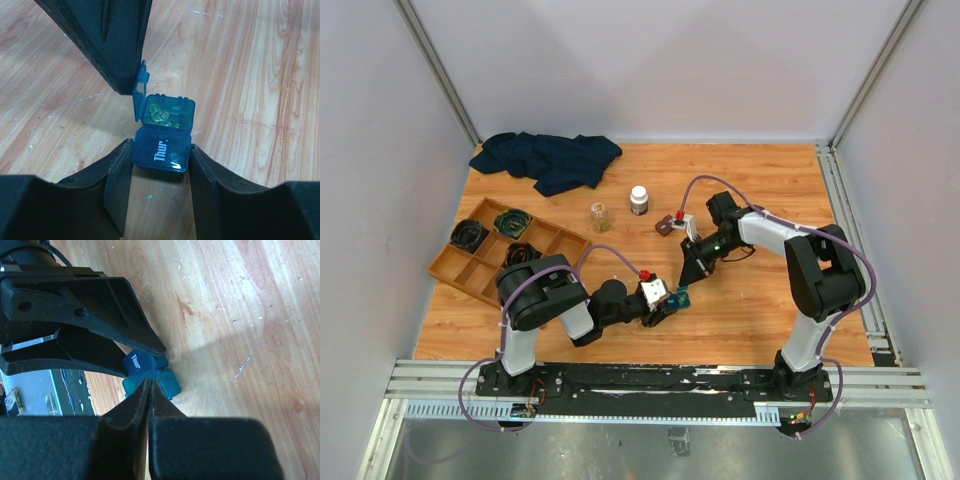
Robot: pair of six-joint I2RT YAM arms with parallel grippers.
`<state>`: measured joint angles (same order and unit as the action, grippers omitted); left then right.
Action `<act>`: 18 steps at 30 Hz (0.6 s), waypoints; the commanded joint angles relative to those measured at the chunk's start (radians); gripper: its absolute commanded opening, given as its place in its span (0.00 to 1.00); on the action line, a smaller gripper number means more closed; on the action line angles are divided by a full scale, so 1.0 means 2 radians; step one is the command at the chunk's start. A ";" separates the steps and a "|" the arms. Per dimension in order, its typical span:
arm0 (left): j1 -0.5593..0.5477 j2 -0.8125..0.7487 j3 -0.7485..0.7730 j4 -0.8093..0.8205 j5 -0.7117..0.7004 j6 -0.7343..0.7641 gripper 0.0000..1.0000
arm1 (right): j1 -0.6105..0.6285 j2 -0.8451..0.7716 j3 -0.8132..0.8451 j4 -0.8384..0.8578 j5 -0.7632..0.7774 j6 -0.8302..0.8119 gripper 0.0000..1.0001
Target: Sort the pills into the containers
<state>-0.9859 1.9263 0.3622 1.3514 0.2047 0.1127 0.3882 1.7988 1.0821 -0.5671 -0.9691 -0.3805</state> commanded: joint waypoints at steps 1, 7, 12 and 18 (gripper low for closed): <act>-0.006 0.003 0.006 -0.001 0.003 0.007 0.08 | 0.014 -0.019 0.016 -0.044 -0.010 -0.040 0.01; -0.006 0.001 0.009 -0.007 0.000 0.007 0.08 | 0.032 -0.023 0.022 -0.065 0.022 -0.057 0.01; -0.006 0.001 0.009 -0.009 -0.001 0.007 0.08 | 0.045 -0.022 0.025 -0.079 0.061 -0.064 0.01; -0.006 -0.001 0.009 -0.011 -0.007 0.007 0.08 | 0.057 -0.017 0.030 -0.089 0.115 -0.069 0.00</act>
<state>-0.9863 1.9263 0.3729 1.3373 0.2031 0.1123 0.4763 1.7782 1.1084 -0.6907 -0.8288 -0.4854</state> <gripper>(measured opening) 0.481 0.006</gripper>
